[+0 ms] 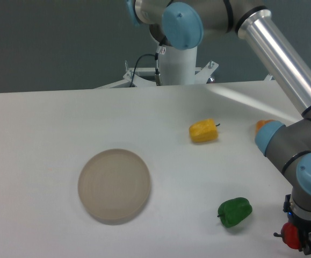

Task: Place the red pepper on the table
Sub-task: 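Hold the red pepper in the gripper and begin lifting it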

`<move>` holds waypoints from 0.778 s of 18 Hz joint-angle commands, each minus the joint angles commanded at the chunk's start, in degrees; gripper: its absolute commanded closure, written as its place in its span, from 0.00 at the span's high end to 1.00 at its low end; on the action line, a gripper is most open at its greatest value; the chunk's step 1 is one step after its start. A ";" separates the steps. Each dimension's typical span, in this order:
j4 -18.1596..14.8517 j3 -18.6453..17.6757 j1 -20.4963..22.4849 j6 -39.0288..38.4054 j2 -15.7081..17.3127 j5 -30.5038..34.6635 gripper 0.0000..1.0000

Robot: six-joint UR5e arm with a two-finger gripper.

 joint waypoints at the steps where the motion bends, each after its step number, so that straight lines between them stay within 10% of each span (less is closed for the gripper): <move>1: -0.09 -0.09 -0.09 0.09 0.00 0.09 0.66; 14: -0.97 -8.77 -0.35 0.00 6.93 -2.80 0.66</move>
